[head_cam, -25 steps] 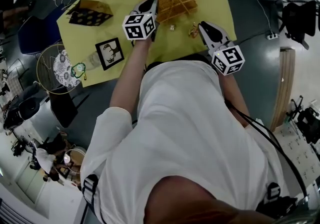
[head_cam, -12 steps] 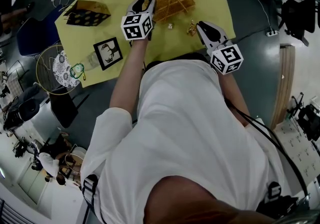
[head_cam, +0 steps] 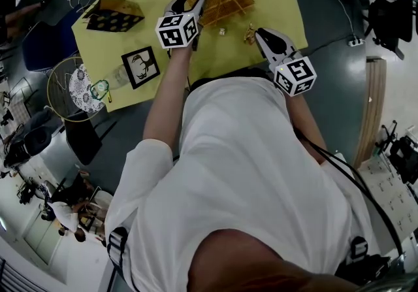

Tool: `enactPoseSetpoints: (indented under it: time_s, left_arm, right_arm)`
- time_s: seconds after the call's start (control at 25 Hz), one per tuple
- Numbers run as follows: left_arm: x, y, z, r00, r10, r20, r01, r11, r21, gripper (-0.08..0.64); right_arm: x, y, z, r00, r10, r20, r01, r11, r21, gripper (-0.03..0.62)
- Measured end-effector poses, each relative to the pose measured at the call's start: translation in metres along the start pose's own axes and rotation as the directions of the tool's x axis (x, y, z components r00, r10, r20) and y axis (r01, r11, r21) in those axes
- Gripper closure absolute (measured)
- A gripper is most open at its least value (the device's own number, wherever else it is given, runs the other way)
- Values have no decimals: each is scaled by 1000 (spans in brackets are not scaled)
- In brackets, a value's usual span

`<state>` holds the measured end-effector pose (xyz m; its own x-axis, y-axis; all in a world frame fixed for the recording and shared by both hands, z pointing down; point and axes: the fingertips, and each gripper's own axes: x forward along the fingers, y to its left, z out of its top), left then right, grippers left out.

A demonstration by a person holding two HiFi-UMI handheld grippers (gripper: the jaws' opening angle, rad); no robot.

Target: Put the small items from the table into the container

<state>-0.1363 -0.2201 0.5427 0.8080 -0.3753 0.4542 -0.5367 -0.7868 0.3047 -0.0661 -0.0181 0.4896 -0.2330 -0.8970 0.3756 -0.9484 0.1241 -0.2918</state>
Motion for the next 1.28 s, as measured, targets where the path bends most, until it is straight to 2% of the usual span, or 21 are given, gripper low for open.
enactPoseSetpoints:
  time_s: [0.16,0.32,0.36,0.44,0.52,0.8,0.96,1.28]
  left_arm:
    - [-4,1,-1,1000,17,6,-17,999,30,327]
    - [-12,-4,4,998,38,47,-43,993,111,330]
    - [-15,-7,5,998,37,59,-45,991,127,340]
    - [-22,-11,9,996,38,82,-49,988,145,425]
    - [-29,-15,11,994,38,100,-53,987,152,483]
    - [-48,-28,14,990,48,132,-71,982,175,551]
    - [-60,-34,15,987,47,151,-75,981,182,551]
    - [-76,-50,3,988,13,155,-37,987,154,551]
  right_arm:
    - [-2,-1,0,1000,-3,3,3,1000,-1,549]
    - [-2,-5,-1,1000,-11,1,11,1000,5,549]
    - [-1,-5,-1,1000,-11,0,11,1000,6,549]
    - [0,-4,-3,1000,-8,-2,8,1000,7,548]
    - [1,-2,-5,1000,0,-4,0,1000,7,548]
    - [-1,-2,-5,1000,3,2,-3,1000,-3,549]
    - [-5,-10,0,999,-17,28,17,1000,-10,549]
    - [-7,-14,-4,1000,1,29,-1,1000,0,549]
